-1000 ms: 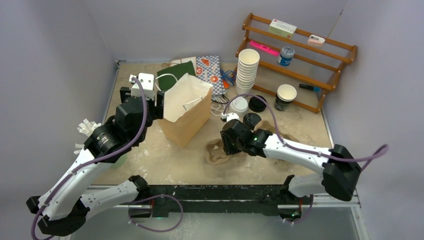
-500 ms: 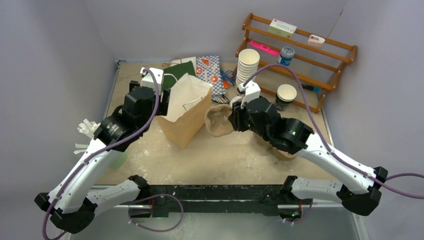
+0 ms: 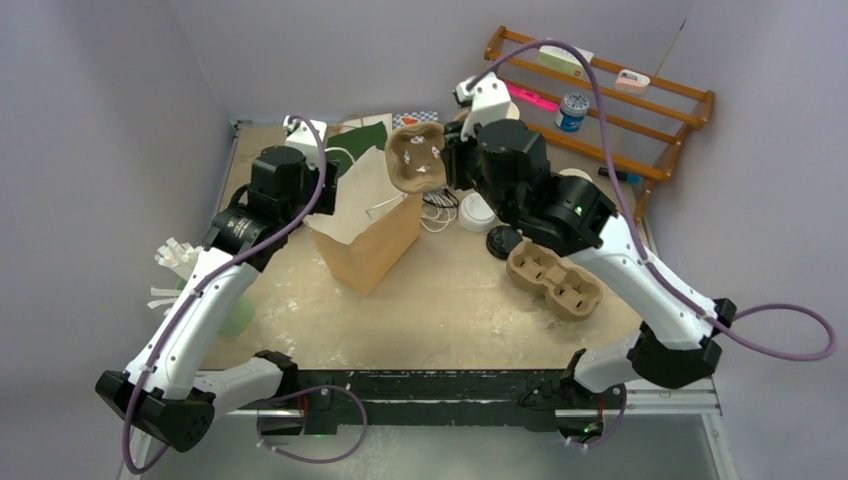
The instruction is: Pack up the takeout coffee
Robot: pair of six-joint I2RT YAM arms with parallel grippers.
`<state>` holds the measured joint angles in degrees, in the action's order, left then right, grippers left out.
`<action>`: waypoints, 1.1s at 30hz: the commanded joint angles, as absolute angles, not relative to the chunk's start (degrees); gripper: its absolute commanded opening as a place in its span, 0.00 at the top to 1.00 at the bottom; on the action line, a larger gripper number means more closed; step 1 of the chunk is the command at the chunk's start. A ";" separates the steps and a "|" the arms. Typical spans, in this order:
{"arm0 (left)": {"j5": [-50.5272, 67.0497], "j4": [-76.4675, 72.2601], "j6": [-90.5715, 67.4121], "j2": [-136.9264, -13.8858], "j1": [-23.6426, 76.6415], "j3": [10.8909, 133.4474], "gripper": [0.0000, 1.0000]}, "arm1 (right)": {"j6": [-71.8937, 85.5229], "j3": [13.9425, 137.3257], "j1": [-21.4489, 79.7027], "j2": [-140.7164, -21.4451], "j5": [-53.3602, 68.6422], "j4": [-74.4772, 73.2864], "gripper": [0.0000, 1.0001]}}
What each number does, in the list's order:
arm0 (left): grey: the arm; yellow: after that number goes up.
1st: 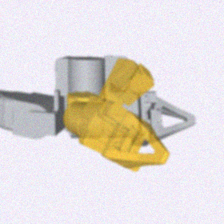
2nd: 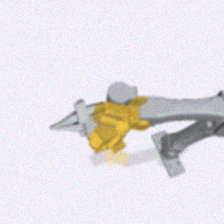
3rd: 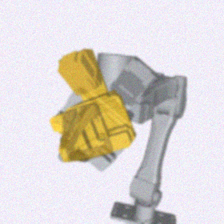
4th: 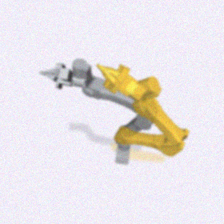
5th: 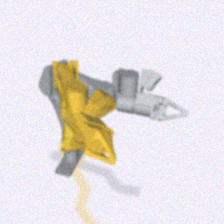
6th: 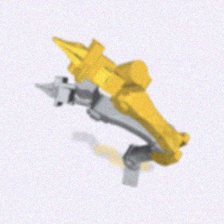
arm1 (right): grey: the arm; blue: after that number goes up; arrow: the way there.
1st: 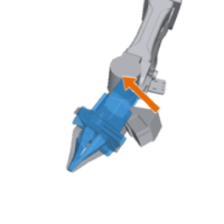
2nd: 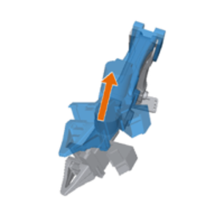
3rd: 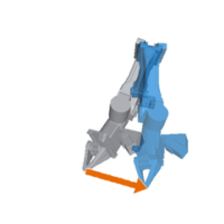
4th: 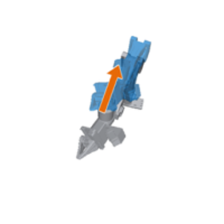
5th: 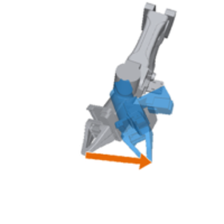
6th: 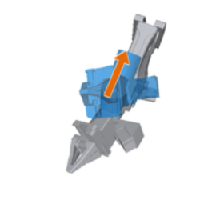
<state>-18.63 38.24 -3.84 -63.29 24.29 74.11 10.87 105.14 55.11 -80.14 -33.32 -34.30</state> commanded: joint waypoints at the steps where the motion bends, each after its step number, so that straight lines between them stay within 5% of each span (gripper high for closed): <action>1: -12.34 33.08 -4.26 -63.49 22.65 72.52 0.38 | 7.19 114.34 55.21 -86.20 -28.97 -33.46 0.72; 12: -9.40 31.89 -5.73 -64.57 20.56 69.42 0.55 | 13.91 123.82 49.13 -96.44 2.04 -29.01 0.76; 21: -6.29 29.88 -7.41 -62.33 18.61 67.06 1.00 | 25.65 108.93 36.69 -94.73 37.32 -10.60 0.76; 33: 11.90 28.10 -5.85 -59.77 18.37 66.58 1.00 | 27.35 107.00 33.86 -96.25 53.02 -4.61 0.75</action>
